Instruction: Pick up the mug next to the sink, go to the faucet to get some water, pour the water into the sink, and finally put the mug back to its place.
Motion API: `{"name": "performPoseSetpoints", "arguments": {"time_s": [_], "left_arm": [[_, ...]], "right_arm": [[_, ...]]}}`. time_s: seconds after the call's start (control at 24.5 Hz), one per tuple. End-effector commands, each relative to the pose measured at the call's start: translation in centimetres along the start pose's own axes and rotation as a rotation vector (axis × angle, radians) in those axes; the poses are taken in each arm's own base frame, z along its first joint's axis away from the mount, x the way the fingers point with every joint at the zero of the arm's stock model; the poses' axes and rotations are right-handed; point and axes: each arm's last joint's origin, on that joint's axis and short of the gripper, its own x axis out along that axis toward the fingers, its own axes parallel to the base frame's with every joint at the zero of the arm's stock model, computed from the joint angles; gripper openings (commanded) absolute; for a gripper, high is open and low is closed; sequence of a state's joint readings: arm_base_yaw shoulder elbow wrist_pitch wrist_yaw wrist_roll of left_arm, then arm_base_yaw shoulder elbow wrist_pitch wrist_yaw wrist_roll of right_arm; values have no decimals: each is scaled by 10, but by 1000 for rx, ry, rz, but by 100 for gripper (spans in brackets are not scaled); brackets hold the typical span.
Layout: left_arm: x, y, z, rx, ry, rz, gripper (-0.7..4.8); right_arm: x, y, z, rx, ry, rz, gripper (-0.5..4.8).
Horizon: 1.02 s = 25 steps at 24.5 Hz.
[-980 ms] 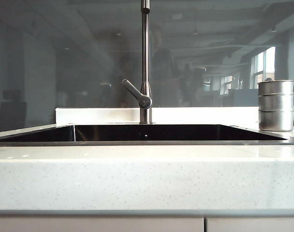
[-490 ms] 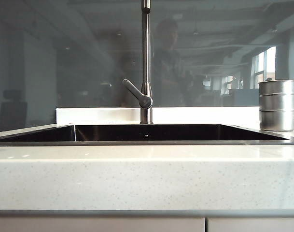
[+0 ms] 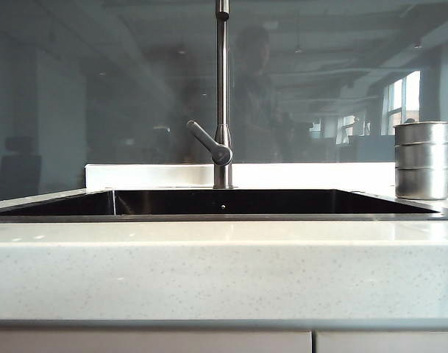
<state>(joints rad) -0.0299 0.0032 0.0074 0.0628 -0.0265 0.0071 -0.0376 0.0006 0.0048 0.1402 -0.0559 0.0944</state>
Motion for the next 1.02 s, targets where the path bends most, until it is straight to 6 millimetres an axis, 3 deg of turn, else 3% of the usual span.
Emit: {"name": "performPoseSetpoints", "arguments": {"time_s": [0.04,1.02], "left_arm": [[0,0,1,4,-7,-6,-3],[0,0,1,4,-7,-6,-3]], "right_arm": [[0,0,1,-75,-16,-2,-8],[0,0,0,-93,-14,-11,-8]]}}
